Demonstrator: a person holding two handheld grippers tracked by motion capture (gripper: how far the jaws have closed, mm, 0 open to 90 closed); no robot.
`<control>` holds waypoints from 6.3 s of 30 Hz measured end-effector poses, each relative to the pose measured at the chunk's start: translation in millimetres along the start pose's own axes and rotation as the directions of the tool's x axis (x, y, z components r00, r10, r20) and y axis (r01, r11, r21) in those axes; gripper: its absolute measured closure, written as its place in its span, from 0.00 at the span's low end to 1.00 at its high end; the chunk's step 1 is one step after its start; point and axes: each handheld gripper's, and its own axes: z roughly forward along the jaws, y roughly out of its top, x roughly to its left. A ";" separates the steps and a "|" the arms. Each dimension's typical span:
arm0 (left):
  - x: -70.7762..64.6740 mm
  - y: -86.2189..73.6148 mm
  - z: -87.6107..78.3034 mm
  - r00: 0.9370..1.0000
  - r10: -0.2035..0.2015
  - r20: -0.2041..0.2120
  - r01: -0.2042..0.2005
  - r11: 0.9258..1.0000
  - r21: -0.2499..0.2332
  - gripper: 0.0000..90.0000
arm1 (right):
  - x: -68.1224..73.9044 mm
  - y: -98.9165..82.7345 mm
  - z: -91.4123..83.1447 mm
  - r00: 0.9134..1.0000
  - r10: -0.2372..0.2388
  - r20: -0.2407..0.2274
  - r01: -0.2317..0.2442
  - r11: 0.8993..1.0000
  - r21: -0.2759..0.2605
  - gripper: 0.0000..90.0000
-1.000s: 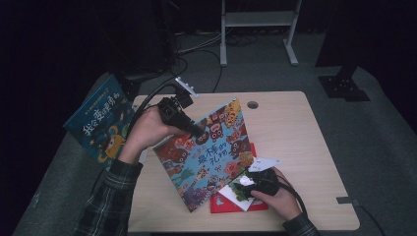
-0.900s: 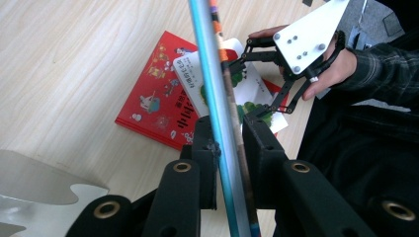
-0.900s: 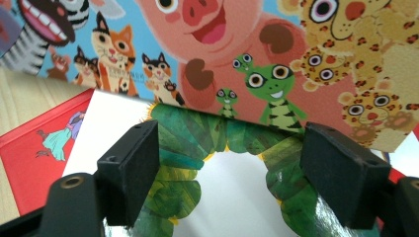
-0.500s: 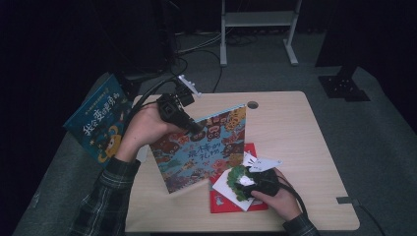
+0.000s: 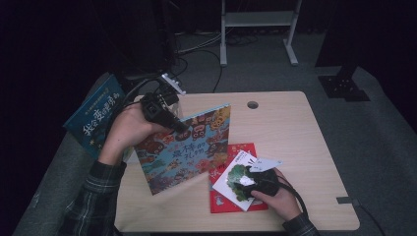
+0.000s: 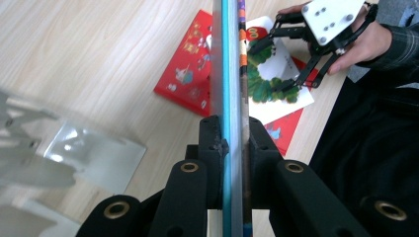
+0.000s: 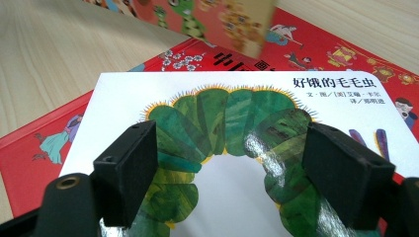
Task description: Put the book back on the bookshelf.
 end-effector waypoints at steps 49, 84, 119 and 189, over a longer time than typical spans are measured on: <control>52.9 -182.7 -88.0 0.866 -0.443 -0.230 0.422 0.896 -0.135 0.90 | -1.5 0.0 1.2 1.000 -0.010 -0.001 0.010 1.000 -0.006 0.22; 57.1 -190.3 -89.6 0.801 -0.525 -0.286 0.494 0.851 -0.178 0.90 | -1.5 0.2 1.4 1.000 -0.010 0.001 0.010 1.000 -0.007 0.22; 90.7 -136.8 -57.1 0.693 -0.589 -0.416 0.527 0.808 -0.264 0.90 | -2.1 0.5 1.5 1.000 -0.010 -0.002 0.010 1.000 -0.004 0.22; 42.7 -117.0 8.2 0.919 -0.337 -0.204 0.279 0.922 -0.269 0.75 | -2.5 -1.0 -9.0 1.000 -0.015 0.018 0.014 1.000 0.011 0.25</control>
